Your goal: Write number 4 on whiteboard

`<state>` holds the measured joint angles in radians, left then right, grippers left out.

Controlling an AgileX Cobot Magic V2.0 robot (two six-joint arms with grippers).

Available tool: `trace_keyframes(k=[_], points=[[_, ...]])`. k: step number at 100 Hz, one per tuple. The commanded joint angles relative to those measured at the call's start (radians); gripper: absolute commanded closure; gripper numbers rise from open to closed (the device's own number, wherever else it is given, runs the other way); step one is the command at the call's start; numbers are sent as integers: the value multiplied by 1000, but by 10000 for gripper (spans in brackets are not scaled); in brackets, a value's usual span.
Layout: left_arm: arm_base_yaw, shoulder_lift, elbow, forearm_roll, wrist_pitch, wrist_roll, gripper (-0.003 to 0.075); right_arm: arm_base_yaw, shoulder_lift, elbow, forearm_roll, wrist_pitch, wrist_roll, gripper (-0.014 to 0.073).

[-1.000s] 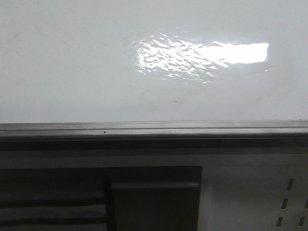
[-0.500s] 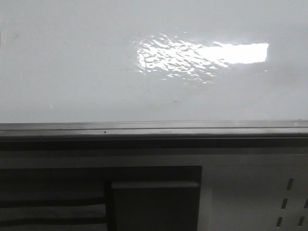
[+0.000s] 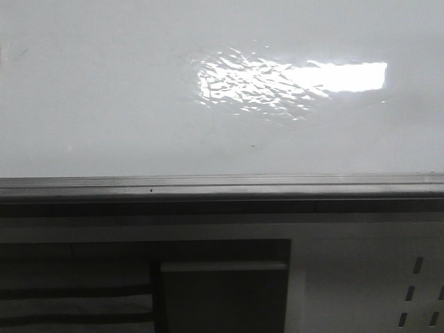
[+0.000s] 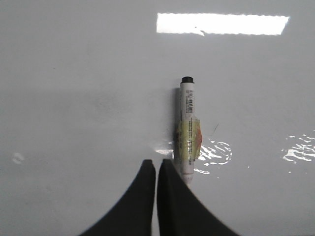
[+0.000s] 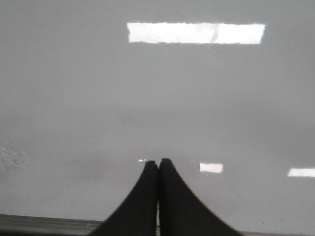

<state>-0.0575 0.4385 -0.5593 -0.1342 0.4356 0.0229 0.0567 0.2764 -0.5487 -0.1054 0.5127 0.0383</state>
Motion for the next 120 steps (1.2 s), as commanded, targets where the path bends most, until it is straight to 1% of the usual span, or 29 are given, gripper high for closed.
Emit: trace_keyframes(k=[1,6,12,15,18,20,23,24,25,26,28,33,37,41,60,71,86,92,104,112,120], points=[[2,14,-36,19,-80,-5,740,-7,17,-36,-19,-71,-7,664],[2,14,-36,49,-80,-5,727,-7,17,-36,-25,-73,-7,646],[2,14,-36,82,-78,-5,660,-7,17,-36,-53,-73,-7,582],[2,14,-36,97,-78,-5,610,-7,17,-36,-66,-73,-7,539],[2,14,-36,102,-78,-5,534,-7,17,-36,-76,-73,-7,477],[2,14,-36,102,-78,-5,501,-7,17,-36,-76,-73,-7,451],[2,14,-36,102,-76,-5,415,-7,17,-36,-76,-73,-7,389],[2,14,-36,102,-76,-5,415,-7,17,-36,-76,-73,-7,389],[2,14,-36,102,-76,-5,365,-7,17,-36,-76,-73,-7,365],[2,14,-36,100,-74,-5,365,-7,17,-36,-76,-73,-7,354],[2,14,-36,100,-74,-5,308,-7,17,-36,-76,-71,-7,313],[2,14,-36,100,-74,-5,237,-7,17,-36,-76,-73,-7,254],[2,14,-36,100,-74,-5,210,-7,17,-36,-76,-75,-7,228],[2,14,-36,100,-74,-5,207,-7,17,-36,-76,-75,-7,215],[2,14,-36,100,-74,-5,207,-7,17,-36,-76,-75,-7,216],[2,14,-36,78,-101,-5,207,-7,17,-34,-74,-73,-7,216],[2,41,-34,42,-100,-5,206,-7,17,-34,-72,-74,-7,216],[2,62,-34,42,-98,23,206,-7,17,-34,-72,-74,-7,216],[-36,113,-34,39,-104,36,204,-7,17,-34,-61,-72,-7,216],[-88,163,-34,39,-106,64,204,-7,17,-34,-57,-72,-7,216],[-126,215,-34,39,-123,64,204,-7,17,-34,-57,-72,-7,216]])
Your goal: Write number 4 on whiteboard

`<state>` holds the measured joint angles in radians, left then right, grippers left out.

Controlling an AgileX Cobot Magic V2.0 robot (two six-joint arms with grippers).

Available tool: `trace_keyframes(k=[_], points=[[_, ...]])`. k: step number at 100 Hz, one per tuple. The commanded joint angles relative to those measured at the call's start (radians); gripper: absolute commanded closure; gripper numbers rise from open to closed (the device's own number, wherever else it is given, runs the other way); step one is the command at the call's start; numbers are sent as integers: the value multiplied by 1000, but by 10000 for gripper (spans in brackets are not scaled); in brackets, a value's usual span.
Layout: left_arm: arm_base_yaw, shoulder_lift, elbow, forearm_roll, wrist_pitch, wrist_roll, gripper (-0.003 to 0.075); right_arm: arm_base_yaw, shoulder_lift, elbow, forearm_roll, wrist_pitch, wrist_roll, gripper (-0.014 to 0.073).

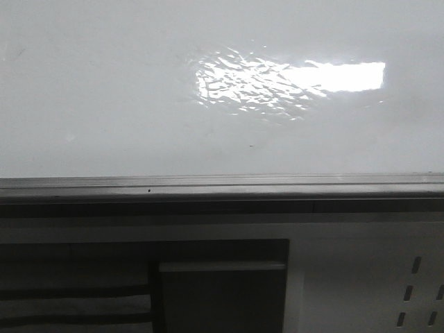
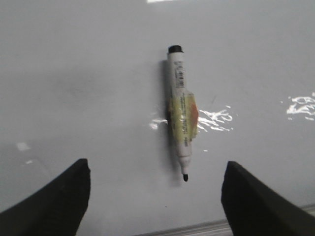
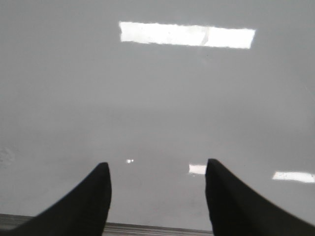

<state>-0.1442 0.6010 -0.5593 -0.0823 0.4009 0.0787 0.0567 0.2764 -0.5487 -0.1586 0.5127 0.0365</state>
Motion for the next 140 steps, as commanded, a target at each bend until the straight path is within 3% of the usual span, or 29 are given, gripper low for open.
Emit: trace_keyframes(k=[1,23,67,101,140], points=[[-46,69,-34,-13,-95,8,204,-7,17,-34,-4,-72,-5,216],[-99,228,-36,-13,-235,8,206,-7,17,-34,-4,-70,-5,216],[-99,498,-36,-38,-464,8,216,-7,17,-34,-4,-49,-5,216],[-99,547,-36,-38,-517,8,447,-7,17,-34,-4,-23,-5,216],[-99,549,-36,-38,-517,8,625,-7,17,-34,-4,-29,-5,216]])
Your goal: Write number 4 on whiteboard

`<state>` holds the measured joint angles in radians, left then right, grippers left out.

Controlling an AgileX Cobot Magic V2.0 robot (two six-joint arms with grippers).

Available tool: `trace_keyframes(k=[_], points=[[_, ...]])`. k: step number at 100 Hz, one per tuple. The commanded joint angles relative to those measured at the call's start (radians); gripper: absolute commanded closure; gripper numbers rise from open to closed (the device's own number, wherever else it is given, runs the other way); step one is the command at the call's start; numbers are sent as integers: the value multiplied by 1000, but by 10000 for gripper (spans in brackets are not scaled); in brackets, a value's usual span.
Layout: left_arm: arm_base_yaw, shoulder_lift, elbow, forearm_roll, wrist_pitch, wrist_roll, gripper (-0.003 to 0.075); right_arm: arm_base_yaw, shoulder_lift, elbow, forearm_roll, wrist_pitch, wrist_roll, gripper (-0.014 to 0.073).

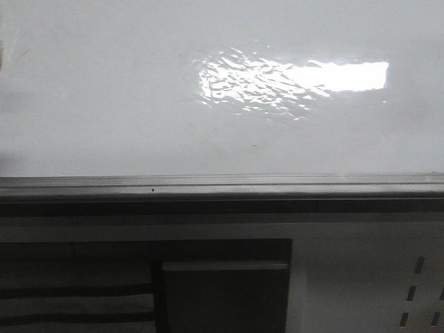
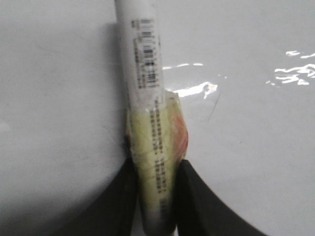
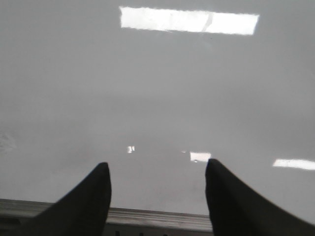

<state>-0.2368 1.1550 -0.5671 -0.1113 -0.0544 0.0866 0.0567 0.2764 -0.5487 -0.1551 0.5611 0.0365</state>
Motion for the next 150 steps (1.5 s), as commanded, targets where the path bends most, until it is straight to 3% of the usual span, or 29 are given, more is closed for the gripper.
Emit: trace_keyframes(k=[1,19,36,61,69,90,107,122,150], points=[[-6,-5,-29,-9,-62,0,627,-7,17,-34,-7,-79,-5,216],[-14,-10,-42,-32,-36,-2,679,-7,32,-84,69,-61,-5,216],[-104,-29,-154,31,173,2,721,-5,111,-198,162,64,-52,219],[-315,-27,-382,22,583,175,741,-5,317,-353,585,313,-587,219],[-363,-17,-449,-54,697,268,741,-5,393,-401,727,430,-740,219],[-451,53,-600,-360,1054,685,741,-5,585,-480,1067,684,-1161,219],[-518,123,-666,-354,1080,718,741,62,684,-522,1076,695,-1243,219],[-582,171,-716,-309,1082,725,741,173,751,-558,1001,644,-1260,219],[-604,202,-765,-293,1074,724,741,383,860,-577,917,512,-1264,219]])
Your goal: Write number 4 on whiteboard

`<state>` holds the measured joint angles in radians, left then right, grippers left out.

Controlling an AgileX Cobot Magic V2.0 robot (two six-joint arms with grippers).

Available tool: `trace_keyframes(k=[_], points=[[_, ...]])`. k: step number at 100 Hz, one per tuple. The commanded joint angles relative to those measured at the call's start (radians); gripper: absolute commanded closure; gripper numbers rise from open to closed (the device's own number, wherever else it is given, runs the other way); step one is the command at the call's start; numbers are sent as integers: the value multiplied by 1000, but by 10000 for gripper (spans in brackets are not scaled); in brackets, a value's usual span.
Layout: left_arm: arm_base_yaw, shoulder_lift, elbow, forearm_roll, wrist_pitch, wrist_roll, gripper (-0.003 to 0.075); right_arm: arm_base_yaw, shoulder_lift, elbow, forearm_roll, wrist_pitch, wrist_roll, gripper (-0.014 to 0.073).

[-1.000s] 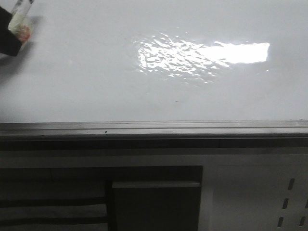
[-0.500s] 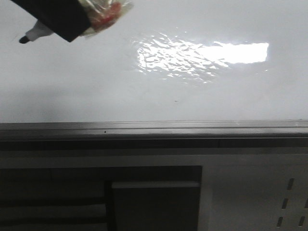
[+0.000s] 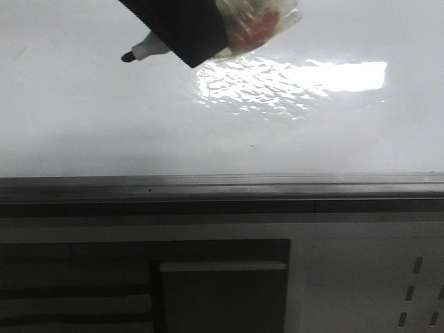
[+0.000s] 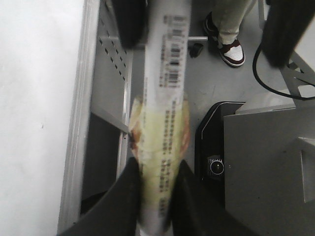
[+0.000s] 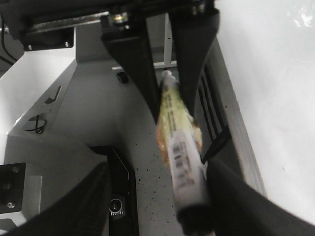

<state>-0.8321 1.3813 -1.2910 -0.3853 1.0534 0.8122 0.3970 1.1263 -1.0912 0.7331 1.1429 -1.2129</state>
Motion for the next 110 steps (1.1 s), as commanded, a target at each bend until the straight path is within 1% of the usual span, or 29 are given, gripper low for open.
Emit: trace_keyframes(k=[1,10,22,39,61,86,91,95,98,103,105,110], points=[[-9,-24,-41,-19,-34,-1,741,46,12,-34,29,-80,-14,219],[-9,-24,-43,-17,-34,18,741,72,35,-34,27,-127,-14,219],[-9,-24,-43,-5,-34,19,741,73,58,-34,25,-129,-14,226],[-9,-24,-43,2,-34,26,741,73,60,-34,25,-128,-14,323],[-9,-24,-43,2,-34,39,741,73,60,-34,22,-128,-14,404],[-9,-24,-43,4,-45,39,735,73,60,-34,22,-128,-14,594],[-9,-24,-43,4,-46,41,705,73,60,-34,22,-128,-14,617],[-9,-24,-43,4,-53,41,653,73,60,-34,22,-128,-14,631],[-9,-24,-43,6,-58,41,608,73,60,-34,22,-128,-14,636],[-9,-26,-43,11,-66,41,503,73,60,-36,22,-128,-14,640],[-7,-26,-43,16,-73,41,475,73,60,-36,21,-128,-14,640],[-2,-32,-43,28,-84,26,379,73,58,-48,9,-125,5,640]])
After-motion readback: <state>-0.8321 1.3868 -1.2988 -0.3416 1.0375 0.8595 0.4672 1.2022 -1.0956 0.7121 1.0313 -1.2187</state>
